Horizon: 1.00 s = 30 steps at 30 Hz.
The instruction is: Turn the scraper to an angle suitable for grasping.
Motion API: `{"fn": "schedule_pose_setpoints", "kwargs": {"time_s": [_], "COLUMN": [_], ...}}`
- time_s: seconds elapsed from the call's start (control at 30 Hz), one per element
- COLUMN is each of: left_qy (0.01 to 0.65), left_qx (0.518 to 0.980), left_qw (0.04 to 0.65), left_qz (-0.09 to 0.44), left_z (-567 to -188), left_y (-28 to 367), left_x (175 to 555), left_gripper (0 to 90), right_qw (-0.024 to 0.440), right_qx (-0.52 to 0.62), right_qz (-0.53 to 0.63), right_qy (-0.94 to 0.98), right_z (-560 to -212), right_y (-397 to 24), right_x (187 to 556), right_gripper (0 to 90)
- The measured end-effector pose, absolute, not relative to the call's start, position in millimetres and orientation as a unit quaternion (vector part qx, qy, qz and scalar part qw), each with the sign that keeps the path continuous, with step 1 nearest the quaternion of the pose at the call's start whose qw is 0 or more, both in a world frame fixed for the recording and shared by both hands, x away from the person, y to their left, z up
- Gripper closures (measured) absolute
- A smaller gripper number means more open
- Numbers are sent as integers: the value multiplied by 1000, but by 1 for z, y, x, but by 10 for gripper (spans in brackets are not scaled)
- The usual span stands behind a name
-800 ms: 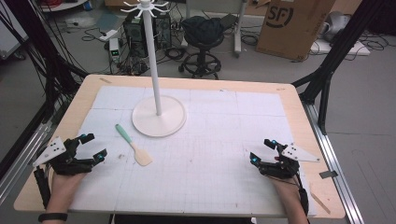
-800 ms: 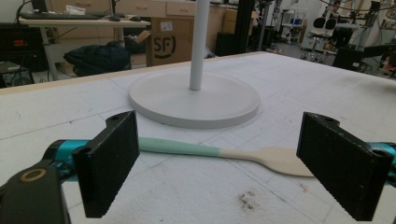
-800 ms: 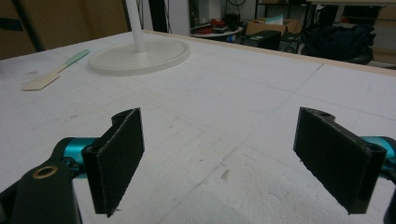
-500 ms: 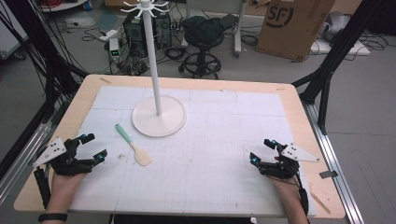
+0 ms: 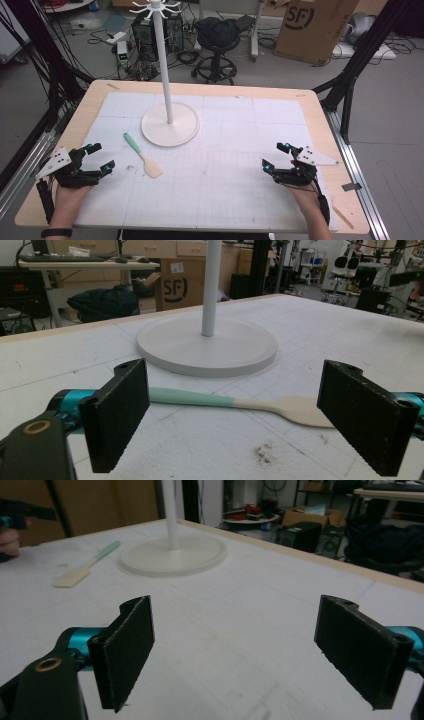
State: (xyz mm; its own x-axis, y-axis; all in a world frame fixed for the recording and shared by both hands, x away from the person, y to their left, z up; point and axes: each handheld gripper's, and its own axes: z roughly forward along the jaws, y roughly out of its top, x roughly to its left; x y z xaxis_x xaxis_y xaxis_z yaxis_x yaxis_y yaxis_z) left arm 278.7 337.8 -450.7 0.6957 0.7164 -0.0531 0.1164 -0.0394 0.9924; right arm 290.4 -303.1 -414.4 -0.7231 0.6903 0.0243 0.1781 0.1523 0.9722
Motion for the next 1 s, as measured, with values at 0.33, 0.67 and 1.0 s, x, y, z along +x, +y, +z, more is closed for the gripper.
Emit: {"fn": "schedule_pose_setpoints", "kwargs": {"time_s": [0.33,0.67,1.0], "left_qy": [305,301,298], "left_qx": [681,683,683], "left_qw": [620,619,621], "left_qz": [243,244,242], "left_z": [-451,-451,-451], "left_y": [337,336,336], "left_x": [278,278,278], "left_gripper": [139,140,143], "right_qw": [193,122,85], "right_qx": [231,187,165], "right_qz": [567,552,548], "right_qy": [767,804,816], "right_z": [-380,-379,-388], "right_y": [-240,-139,-60], "right_x": [321,363,382], "right_gripper": [158,161,163]}}
